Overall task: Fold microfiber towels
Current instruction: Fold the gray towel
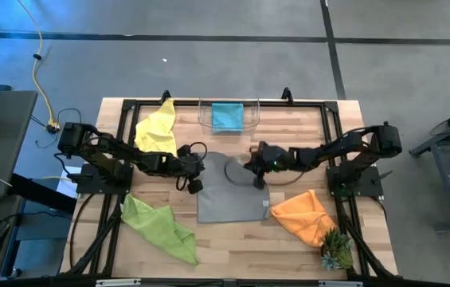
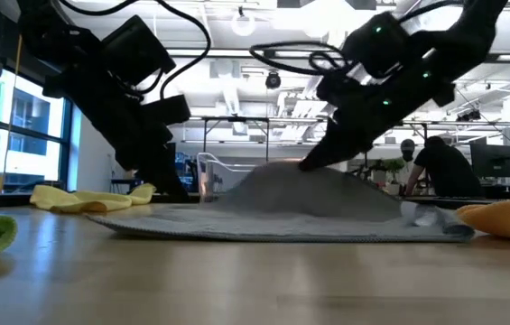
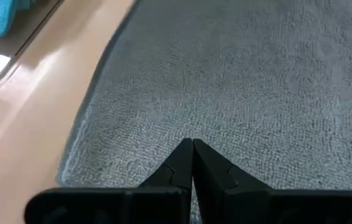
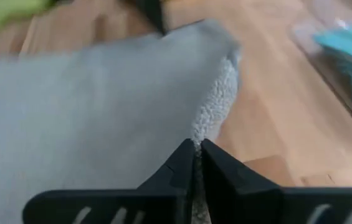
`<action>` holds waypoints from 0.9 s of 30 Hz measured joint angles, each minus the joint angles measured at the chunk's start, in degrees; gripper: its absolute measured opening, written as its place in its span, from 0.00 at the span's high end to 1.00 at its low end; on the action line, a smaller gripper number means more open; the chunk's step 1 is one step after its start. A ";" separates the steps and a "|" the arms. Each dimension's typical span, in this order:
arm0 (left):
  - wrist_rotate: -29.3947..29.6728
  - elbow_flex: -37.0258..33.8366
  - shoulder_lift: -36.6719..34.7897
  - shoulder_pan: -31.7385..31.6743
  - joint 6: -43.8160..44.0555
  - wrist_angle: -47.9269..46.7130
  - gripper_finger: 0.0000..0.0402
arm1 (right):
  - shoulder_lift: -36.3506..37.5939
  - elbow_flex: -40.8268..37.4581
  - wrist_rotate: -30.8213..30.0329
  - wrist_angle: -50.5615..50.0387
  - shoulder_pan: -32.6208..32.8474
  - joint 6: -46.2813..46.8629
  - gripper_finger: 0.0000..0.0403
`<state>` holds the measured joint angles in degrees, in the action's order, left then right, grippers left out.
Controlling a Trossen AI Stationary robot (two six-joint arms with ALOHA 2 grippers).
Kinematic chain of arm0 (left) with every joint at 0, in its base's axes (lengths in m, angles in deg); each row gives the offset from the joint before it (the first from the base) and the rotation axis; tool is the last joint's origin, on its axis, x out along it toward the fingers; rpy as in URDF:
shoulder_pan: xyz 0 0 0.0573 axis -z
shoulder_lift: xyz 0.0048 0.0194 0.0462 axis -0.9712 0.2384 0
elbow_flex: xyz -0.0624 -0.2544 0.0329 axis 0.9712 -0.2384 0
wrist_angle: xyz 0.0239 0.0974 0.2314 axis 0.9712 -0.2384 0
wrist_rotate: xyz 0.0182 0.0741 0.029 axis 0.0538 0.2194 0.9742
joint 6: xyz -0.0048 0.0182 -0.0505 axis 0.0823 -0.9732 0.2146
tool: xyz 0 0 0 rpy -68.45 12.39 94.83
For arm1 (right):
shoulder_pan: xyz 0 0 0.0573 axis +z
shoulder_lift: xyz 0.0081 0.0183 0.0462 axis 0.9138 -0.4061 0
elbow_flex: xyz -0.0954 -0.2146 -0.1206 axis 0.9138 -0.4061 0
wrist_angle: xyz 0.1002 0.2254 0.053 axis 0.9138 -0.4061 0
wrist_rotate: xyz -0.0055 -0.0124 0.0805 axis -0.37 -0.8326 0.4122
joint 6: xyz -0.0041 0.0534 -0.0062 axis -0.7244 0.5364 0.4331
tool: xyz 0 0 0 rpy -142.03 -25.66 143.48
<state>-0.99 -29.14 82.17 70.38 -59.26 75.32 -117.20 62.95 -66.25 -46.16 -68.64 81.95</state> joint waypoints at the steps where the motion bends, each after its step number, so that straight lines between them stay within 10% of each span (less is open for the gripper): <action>1: 0.00 0.00 0.00 -0.01 0.00 0.06 1.00 | -0.08 0.00 -0.94 -0.67 1.24 -1.11 0.97; 18: -1.69 0.00 0.00 0.05 -0.42 1.19 1.00 | 5.21 0.00 3.46 -9.66 5.27 11.22 0.39; 27: -2.03 0.00 0.00 0.24 -2.78 1.19 1.00 | -0.84 0.52 12.94 -5.00 -3.62 6.69 0.35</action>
<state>-3.02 -29.14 82.17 70.62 -62.04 76.51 -118.04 63.48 -53.31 -51.16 -72.25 88.64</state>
